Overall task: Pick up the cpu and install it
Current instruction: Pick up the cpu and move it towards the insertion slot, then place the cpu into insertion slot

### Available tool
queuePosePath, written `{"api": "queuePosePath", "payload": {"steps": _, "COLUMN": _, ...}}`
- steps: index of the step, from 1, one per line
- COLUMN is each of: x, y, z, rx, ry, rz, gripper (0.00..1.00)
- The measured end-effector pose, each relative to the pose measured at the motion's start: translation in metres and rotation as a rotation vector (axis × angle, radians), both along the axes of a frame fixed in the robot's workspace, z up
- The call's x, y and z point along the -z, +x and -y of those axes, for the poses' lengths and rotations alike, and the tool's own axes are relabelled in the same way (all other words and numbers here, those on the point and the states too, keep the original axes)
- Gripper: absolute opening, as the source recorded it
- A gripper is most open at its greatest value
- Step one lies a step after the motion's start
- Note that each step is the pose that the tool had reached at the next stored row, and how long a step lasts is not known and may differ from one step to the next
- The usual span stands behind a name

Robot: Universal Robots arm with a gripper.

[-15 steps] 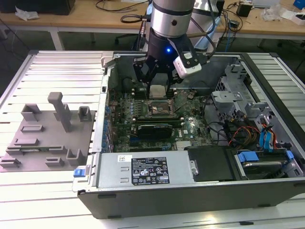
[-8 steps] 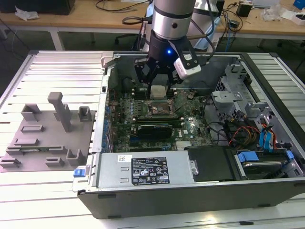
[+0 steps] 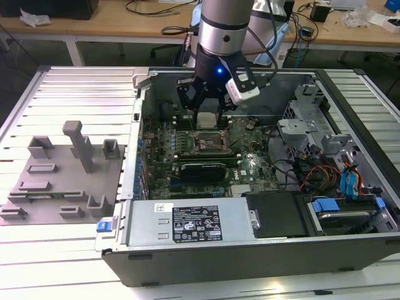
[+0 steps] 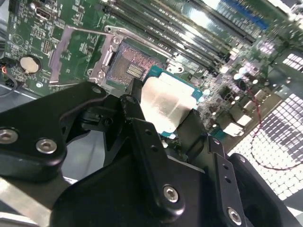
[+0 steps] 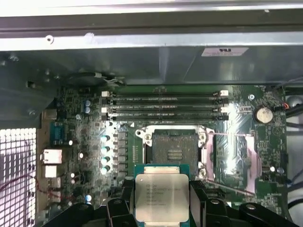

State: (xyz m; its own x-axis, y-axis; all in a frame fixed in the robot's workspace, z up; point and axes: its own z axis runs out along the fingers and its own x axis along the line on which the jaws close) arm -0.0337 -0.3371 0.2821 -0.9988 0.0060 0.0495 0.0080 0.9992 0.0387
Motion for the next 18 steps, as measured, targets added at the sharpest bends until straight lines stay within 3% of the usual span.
{"api": "queuePosePath", "payload": {"steps": 2, "x": 0.0031, "y": 0.0, "z": -0.0045, "rx": 0.0, "ry": 0.0, "rz": 0.0, "gripper": 0.55}}
{"api": "queuePosePath", "payload": {"steps": 4, "x": 0.004, "y": 0.0001, "z": -0.0054, "rx": 0.0, "ry": -0.0002, "rz": -0.0001, "gripper": 0.55}}
{"api": "queuePosePath", "payload": {"steps": 6, "x": 0.0075, "y": 0.0, "z": -0.0072, "rx": 0.0, "ry": -0.0087, "rz": 0.0, "gripper": 0.55}}
{"api": "queuePosePath", "payload": {"steps": 10, "x": 0.0082, "y": 0.0, "z": -0.0075, "rx": 0.001, "ry": -0.0105, "rz": 0.0, "gripper": 0.55}}
{"api": "queuePosePath", "payload": {"steps": 14, "x": 0.0085, "y": 0.0, "z": -0.0075, "rx": 0.11, "ry": -0.0104, "rz": -0.0007, "gripper": 0.55}}
{"api": "queuePosePath", "payload": {"steps": 18, "x": 0.0087, "y": 0.0, "z": -0.0075, "rx": 0.172, "ry": -0.0105, "rz": -0.0009, "gripper": 0.55}}
